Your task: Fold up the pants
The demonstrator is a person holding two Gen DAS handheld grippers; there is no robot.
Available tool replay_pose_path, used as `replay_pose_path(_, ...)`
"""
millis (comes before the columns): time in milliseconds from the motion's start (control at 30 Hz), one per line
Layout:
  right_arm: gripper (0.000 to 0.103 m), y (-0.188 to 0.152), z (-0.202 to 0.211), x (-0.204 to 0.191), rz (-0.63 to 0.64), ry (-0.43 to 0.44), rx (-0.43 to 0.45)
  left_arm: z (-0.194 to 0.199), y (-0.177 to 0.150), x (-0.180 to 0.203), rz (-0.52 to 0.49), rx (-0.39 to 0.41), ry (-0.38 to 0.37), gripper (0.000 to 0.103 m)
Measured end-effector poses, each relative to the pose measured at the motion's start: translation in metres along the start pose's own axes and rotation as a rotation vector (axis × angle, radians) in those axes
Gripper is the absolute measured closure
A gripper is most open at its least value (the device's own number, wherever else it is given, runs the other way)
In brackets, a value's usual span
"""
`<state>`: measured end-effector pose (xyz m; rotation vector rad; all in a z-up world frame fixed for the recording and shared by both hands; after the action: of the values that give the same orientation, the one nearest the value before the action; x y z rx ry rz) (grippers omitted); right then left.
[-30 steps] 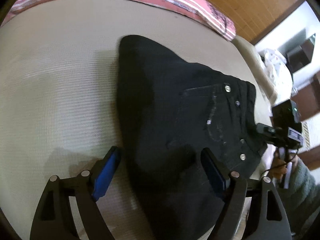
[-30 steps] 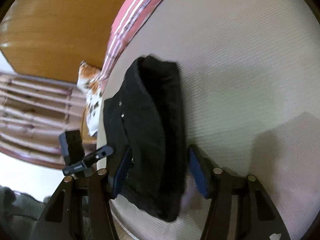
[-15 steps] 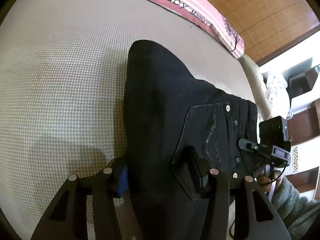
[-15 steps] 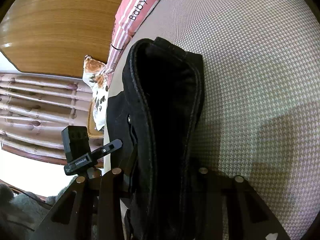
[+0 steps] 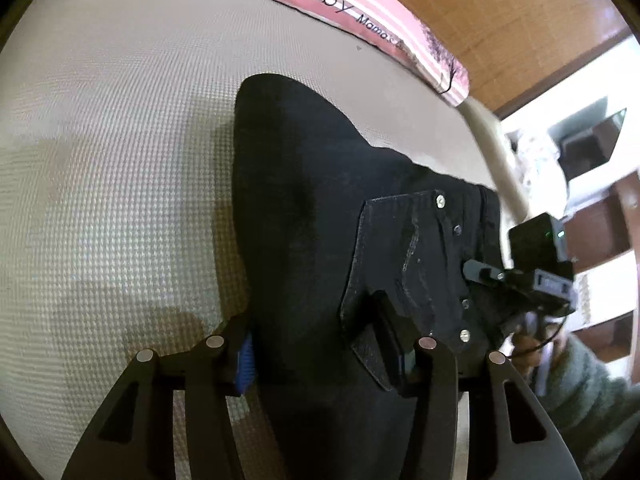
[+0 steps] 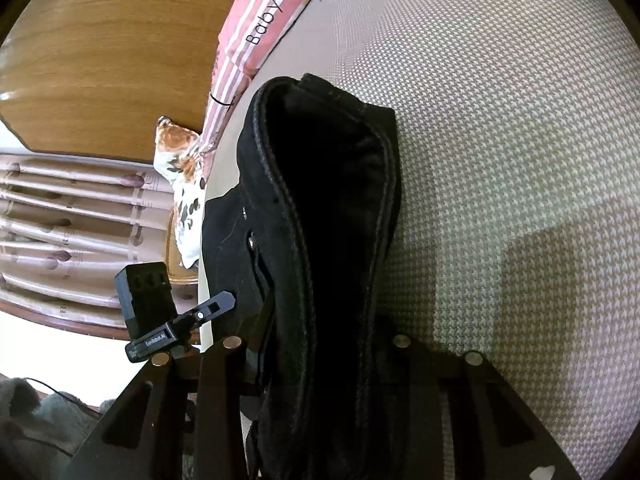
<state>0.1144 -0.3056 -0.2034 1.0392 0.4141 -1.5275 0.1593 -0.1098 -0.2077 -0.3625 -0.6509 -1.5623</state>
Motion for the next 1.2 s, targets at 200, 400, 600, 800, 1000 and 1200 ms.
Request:
replay_pose_path(200, 0.071, 0.001, -0.005, -0.01, -0.012, -0.115, 0.025, -0.004, -0.002, 0.003, -0.065, 0.048, 0.123, 0.056)
replay_pose_path(400, 0.074, 0.005, -0.004, -0.019, -0.023, -0.242, 0.032, 0.001, -0.004, 0.009, -0.131, 0.083, 0.181, 0.07)
replay_pose_path(600, 0.076, 0.014, -0.003, -0.047, 0.01, -0.295, 0.043, 0.014, -0.004, 0.01, -0.135, 0.108, 0.178, 0.08)
replay_pose_path(800, 0.076, 0.019, -0.017, -0.073, 0.017, -0.251, 0.063, 0.044, 0.005, 0.007, -0.189, 0.183, 0.221, 0.082)
replay_pose_path(1000, 0.077, 0.025, -0.042, -0.089, 0.029, -0.208, 0.041, 0.073, 0.02, -0.018, -0.153, 0.236, 0.246, 0.082)
replay_pose_path(1200, 0.077, 0.051, -0.071, -0.111, 0.089, -0.184, 0.023, 0.099, 0.043, -0.041, -0.108, 0.285, 0.255, 0.082)
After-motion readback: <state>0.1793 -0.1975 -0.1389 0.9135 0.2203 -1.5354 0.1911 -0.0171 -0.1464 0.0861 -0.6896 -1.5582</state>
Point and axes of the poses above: each gripper's, at about its wrist camera, not at the fingertips, and z roughly against the way its jaws point, x to its right, y to its top, the point moved 9 cm from there along -z, roughly the way its jaws point, and after that the axes turned 15 degrees about z, right-handed, at the moved point
